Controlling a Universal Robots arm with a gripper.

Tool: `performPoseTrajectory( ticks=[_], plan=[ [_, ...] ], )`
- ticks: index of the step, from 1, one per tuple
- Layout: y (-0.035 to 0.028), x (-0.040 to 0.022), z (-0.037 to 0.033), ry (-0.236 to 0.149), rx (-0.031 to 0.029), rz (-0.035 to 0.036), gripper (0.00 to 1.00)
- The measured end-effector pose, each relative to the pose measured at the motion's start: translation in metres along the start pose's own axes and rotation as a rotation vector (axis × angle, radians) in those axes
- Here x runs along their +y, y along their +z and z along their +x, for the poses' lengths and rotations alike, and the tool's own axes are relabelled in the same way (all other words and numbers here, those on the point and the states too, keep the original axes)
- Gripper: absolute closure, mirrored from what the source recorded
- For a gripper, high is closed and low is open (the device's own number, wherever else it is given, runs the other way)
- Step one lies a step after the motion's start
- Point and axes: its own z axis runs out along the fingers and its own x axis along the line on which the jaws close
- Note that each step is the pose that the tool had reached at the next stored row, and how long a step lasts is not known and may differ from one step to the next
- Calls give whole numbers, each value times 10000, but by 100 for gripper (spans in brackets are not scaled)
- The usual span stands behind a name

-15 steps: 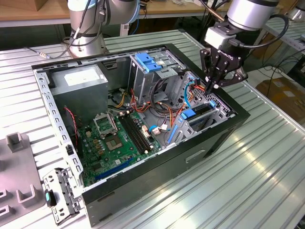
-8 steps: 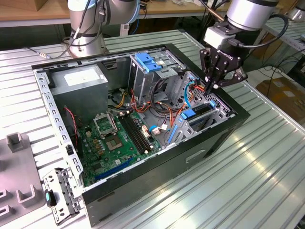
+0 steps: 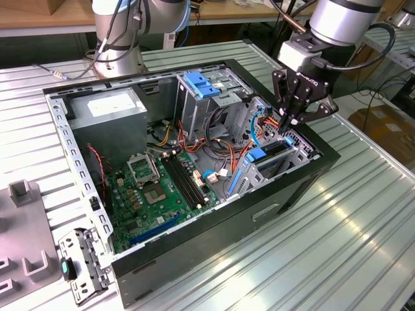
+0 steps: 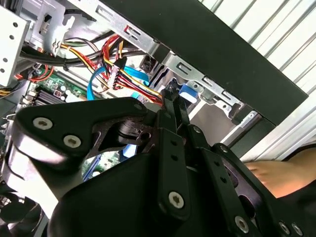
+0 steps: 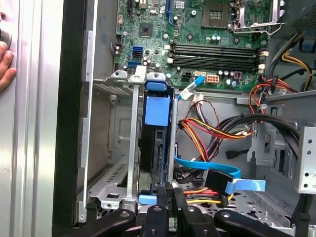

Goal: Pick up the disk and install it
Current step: 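Insert the first disk wire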

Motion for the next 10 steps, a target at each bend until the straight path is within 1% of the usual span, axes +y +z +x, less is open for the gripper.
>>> performPoseTrajectory(
  ticks=[3,6,7,10],
  plan=[
    [3,3,13,1,1,0,83],
    [9,10,62,1,0,0,83],
    [11,23,79,3,-2,0,83],
    [25,74,79,13,0,0,83]
  ],
)
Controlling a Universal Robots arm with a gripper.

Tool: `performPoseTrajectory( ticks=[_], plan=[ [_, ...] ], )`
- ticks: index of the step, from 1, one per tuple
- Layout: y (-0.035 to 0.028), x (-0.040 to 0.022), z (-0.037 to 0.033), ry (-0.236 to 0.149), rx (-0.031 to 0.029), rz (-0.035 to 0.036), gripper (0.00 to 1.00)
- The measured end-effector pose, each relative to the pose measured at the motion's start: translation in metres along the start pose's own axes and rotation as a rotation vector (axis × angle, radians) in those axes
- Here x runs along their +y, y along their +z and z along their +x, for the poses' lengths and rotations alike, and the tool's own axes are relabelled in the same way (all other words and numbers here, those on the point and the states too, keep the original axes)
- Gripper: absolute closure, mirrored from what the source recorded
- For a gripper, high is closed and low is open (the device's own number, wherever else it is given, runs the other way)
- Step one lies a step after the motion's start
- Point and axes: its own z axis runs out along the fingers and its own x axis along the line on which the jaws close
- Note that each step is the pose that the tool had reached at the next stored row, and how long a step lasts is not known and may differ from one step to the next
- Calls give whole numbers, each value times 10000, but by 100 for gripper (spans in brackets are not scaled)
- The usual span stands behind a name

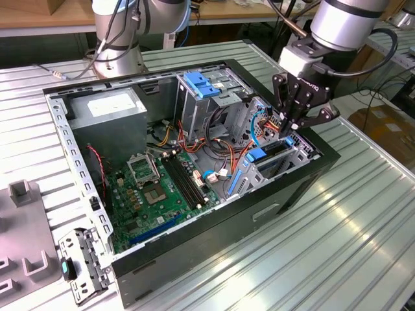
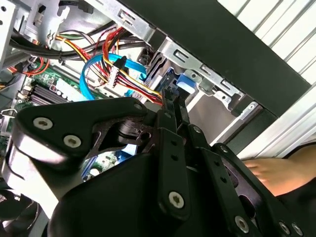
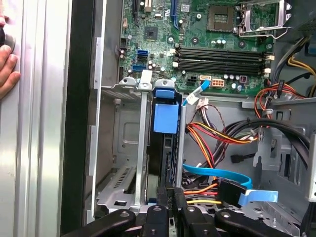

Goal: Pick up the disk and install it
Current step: 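Insert the first disk wire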

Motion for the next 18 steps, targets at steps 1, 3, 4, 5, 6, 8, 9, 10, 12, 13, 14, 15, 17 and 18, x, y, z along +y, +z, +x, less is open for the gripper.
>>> performPoseTrajectory(
  ticks=[1,3,4,5,6,8,9,10,12,13,14,15,17,18],
  plan=[
    [6,0,0,74,2,-3,83],
    [9,1,0,136,5,-6,83],
    [10,1,0,138,4,-6,83],
    [10,1,0,151,3,-7,83],
    [10,1,0,160,3,-7,83],
    [10,1,0,164,3,-7,83],
    [10,1,0,165,4,-8,83],
    [10,1,0,168,4,-8,83],
    [10,1,0,176,4,-8,83],
    [10,1,0,179,4,-8,83],
    [11,1,0,183,3,-8,83],
    [10,1,0,185,4,-9,83],
    [11,1,0,189,4,-9,83],
    [18,2,-1,318,3,-14,83]
  ],
)
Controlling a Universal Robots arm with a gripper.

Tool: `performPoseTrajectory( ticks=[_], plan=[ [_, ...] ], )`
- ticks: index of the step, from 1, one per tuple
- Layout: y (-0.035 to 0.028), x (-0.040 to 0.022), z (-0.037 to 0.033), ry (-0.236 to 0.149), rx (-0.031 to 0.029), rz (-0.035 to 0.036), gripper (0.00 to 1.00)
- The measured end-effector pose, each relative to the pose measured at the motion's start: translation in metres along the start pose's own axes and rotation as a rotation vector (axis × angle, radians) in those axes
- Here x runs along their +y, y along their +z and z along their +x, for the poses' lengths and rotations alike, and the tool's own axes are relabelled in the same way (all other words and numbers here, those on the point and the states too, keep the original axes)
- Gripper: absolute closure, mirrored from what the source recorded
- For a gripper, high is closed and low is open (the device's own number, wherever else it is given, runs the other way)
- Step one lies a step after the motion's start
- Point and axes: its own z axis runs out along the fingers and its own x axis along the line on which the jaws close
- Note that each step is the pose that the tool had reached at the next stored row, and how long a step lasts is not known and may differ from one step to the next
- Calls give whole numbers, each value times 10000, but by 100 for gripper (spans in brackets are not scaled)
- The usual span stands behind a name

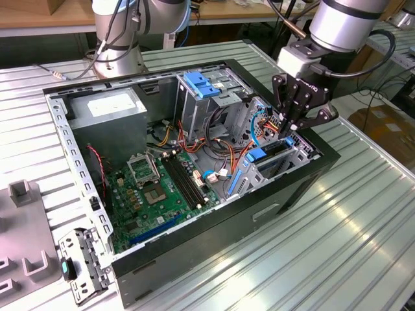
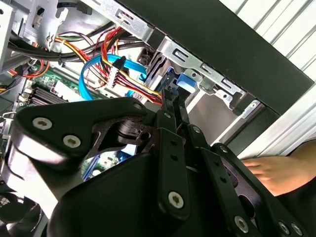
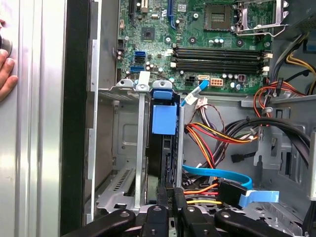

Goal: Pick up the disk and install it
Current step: 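Insert the first disk wire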

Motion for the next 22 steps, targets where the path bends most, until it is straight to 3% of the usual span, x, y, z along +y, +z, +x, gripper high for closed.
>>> performPoseTrajectory(
  ticks=[3,5,8,9,10,11,12,19,22],
  plan=[
    [20,5,-1,296,10,-13,83],
    [33,45,-2,298,5,-13,83],
    [56,47,4,324,-8,-14,83],
    [72,51,36,346,-95,-14,83],
    [83,64,49,360,-266,-12,83],
    [92,66,68,359,-294,-12,83],
    [106,67,93,331,-300,-11,83],
    [111,66,80,344,-301,-11,83],
    [119,67,80,47,-305,-3,83]
  ],
)
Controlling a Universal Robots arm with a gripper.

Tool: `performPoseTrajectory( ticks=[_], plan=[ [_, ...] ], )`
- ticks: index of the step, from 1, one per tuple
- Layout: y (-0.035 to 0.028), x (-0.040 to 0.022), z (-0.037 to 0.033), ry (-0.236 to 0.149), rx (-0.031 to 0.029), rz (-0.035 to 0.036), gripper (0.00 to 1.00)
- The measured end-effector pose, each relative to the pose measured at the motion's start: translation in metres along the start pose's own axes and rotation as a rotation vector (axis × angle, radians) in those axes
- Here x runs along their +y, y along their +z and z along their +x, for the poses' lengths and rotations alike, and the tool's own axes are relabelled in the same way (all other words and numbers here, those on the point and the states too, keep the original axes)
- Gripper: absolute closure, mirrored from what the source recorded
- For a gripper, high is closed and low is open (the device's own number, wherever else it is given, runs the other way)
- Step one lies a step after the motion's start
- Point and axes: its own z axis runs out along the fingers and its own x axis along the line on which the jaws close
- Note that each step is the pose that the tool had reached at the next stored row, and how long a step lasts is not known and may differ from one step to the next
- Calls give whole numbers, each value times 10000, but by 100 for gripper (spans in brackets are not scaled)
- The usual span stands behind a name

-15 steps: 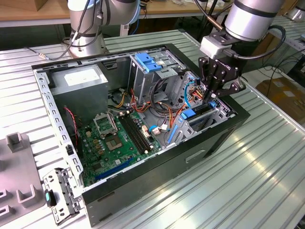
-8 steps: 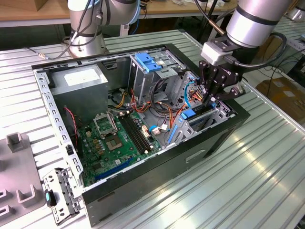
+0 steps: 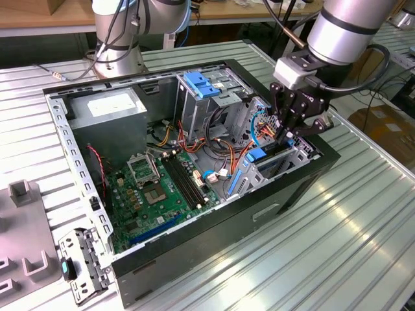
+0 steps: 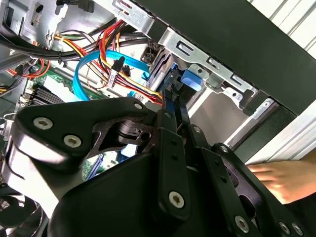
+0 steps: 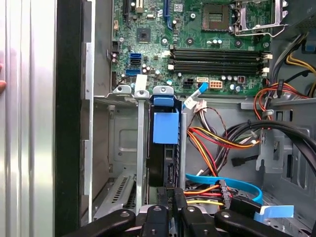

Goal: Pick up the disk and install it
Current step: 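Insert the first disk wire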

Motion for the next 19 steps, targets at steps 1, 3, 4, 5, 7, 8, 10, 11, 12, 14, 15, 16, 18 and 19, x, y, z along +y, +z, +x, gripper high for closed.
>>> performPoseTrajectory(
  ticks=[1,3,4,5,7,8,10,11,12,14,15,16,18,19],
  plan=[
    [2,0,0,-1,-1,0,83],
    [3,0,-1,-1,-4,0,83],
    [4,0,-2,-1,-6,0,83],
    [1,0,-6,-1,-2,0,83],
    [1,0,-7,-1,-2,0,83],
    [1,0,-8,-1,-2,0,83],
    [1,0,-11,-1,-3,0,83],
    [1,0,-12,-1,-2,0,83],
    [1,0,-14,1,-3,0,83],
    [1,0,-18,5,-1,0,83],
    [1,0,-19,9,-2,0,83],
    [1,0,-21,16,-2,0,83],
    [1,0,-22,35,-1,0,83],
    [2,0,-23,35,-1,0,83]
  ],
)
